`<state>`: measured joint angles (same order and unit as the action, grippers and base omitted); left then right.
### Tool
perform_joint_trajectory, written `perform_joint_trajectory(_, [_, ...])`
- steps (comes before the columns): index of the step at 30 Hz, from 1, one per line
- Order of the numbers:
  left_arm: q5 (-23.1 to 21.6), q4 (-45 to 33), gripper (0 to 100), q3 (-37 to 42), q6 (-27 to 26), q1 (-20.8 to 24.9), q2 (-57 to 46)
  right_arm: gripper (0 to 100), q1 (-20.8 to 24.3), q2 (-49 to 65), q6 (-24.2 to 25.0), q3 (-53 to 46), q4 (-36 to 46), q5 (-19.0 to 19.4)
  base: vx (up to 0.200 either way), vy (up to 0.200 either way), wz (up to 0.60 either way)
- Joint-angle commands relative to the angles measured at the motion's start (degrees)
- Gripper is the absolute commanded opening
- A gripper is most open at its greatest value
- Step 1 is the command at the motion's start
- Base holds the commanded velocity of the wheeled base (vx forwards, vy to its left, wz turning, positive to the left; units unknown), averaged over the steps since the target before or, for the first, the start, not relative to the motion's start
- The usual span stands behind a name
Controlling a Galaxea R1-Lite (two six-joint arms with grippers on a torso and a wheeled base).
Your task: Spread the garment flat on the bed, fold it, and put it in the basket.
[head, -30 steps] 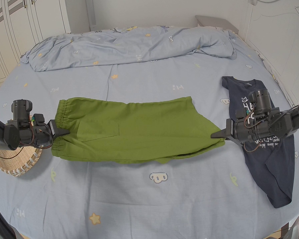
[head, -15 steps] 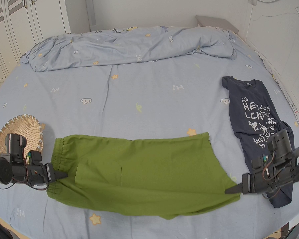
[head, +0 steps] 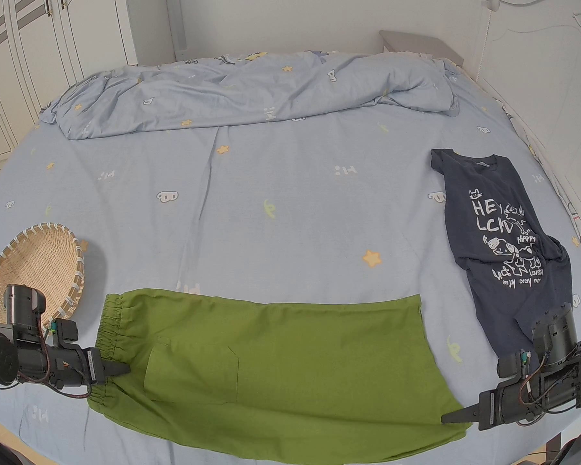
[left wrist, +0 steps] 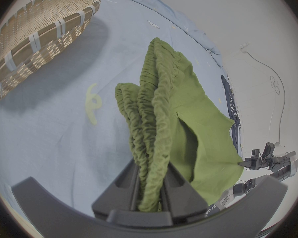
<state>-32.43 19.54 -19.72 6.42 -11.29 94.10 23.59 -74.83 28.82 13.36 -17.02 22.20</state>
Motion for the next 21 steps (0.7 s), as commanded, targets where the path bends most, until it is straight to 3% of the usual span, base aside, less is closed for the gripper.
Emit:
perform_joint_trajectory(1, [0.00,-0.03,0,0.39,-0.01,0.13,-0.32,100,0.23,-4.89,0.01,-3.08,-2.76,0.04,0.000,0.000,0.00])
perform_joint_trajectory(6, [0.00,-0.03,0,0.30,-0.18,0.30,-1.11,100,-0.39,-5.15,0.19,-3.17,-4.78,0.04,0.000,0.000,0.00])
perform_joint_trajectory(11, [0.17,-2.14,0,-1.37,-0.01,-0.14,-5.94,100,-5.75,-4.89,-0.52,0.09,-5.66,0.04,0.000,0.000,0.00])
perform_joint_trajectory(13, [0.17,-7.85,0,-4.97,-0.01,-2.16,-8.93,100,-8.65,-4.45,-0.69,5.36,-5.92,0.21,0.000,0.000,0.00])
perform_joint_trajectory(17, [0.17,-21.74,0,-14.38,-0.80,-7.08,-11.13,100,-9.09,-3.92,-0.34,14.06,-3.20,0.21,0.000,0.000,0.00])
perform_joint_trajectory(21, [0.17,-30.18,0,-19.65,-6.69,-12.00,-10.78,100,-9.00,-3.66,-0.08,18.63,0.85,0.21,0.000,0.000,0.00])
